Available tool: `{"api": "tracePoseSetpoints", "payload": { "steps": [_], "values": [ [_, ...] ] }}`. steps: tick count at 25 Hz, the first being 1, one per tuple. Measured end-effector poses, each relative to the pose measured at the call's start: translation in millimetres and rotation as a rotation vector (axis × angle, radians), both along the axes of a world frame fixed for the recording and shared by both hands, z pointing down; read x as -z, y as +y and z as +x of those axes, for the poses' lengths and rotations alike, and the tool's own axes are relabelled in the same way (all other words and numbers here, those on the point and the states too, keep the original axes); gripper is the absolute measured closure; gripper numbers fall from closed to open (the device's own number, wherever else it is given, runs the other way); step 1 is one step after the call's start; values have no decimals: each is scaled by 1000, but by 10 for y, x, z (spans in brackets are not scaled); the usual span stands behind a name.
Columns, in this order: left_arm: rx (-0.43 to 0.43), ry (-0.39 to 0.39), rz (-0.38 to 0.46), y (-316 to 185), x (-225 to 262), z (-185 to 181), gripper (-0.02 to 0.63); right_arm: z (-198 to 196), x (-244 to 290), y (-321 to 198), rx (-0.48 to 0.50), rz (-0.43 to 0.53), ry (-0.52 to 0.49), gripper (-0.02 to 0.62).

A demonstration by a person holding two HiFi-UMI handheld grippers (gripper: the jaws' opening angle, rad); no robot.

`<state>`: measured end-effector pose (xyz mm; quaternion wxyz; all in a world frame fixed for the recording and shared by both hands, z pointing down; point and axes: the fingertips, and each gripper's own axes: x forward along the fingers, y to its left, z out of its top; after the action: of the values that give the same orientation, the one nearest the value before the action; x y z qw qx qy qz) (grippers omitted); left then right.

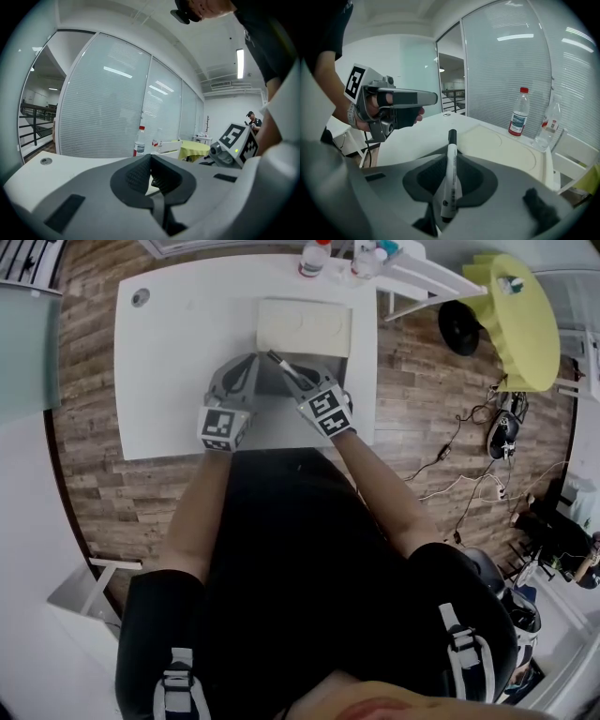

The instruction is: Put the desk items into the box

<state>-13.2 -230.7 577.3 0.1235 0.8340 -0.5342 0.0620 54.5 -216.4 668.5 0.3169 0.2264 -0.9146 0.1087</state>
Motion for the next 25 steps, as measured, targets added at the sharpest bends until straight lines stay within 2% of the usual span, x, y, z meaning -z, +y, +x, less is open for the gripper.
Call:
{"api": "tracePoseSetpoints", "payload": {
  "steps": [6,13,25],
  "values": [
    [42,1,-23,33,-156,71,594,21,-178,45,58,-16,14,522],
    [93,8,-48,89,-313,-11,594,-53,-338,34,101,-30,31,522],
    [105,18,-66,115,-425,-60,594,-98,-563,-2,97,-60,63,518]
  ]
}}
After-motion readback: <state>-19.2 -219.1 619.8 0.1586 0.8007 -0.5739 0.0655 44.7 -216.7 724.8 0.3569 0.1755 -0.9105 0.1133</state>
